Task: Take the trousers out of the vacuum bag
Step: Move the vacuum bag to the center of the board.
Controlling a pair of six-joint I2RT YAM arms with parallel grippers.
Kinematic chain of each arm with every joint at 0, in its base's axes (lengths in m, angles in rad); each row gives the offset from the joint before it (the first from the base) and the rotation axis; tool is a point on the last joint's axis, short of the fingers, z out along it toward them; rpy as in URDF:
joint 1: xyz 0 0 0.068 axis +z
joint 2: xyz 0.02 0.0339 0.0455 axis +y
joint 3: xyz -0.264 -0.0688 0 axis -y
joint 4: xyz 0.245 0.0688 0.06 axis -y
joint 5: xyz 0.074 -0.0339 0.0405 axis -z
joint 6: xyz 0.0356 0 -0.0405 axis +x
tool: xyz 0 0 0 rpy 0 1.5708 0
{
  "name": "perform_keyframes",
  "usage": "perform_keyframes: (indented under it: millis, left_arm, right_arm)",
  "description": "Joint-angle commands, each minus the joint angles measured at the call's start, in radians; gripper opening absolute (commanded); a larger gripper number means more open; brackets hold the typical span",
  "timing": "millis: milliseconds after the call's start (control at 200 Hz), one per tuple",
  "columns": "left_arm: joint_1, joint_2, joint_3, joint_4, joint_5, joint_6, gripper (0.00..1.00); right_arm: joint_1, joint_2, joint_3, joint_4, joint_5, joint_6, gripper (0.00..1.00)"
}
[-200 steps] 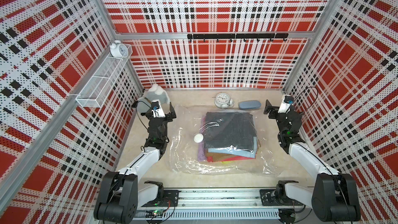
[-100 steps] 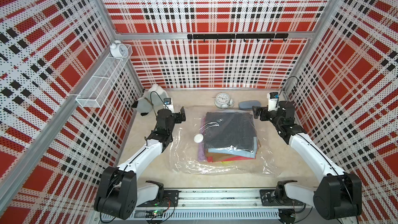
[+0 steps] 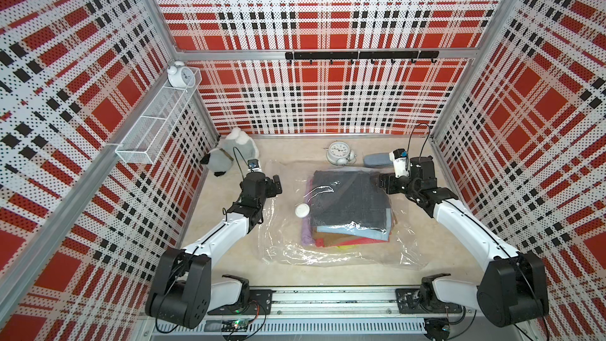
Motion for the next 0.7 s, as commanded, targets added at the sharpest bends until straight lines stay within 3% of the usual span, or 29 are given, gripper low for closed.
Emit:
perform_keyframes:
  millis: [0,120,331,546,696]
  left_arm:
    - [-0.003,0.006,-0.037,0.016,0.064,-0.044,0.99]
    - [-0.003,0.011,-0.066,0.04,0.095,-0.048,0.98]
    - [-0.003,0.05,-0.074,0.067,0.169,-0.053,0.86]
    - [-0.04,0.088,-0.054,0.078,0.243,-0.051,0.68]
    - [-0.051,0.099,-0.044,0.091,0.276,-0.048,0.42]
  right_arm:
    - [0.008,0.016,-0.007,-0.013,-0.035,0.017,0.99]
    - [0.01,0.031,-0.013,-0.013,-0.04,0.028,0.98]
    - [0.01,0.072,-0.03,0.009,-0.067,0.047,0.89]
    - [0.011,0.096,-0.033,0.028,-0.098,0.071,0.51]
    - [0.012,0.09,-0.029,0.03,-0.087,0.078,0.17]
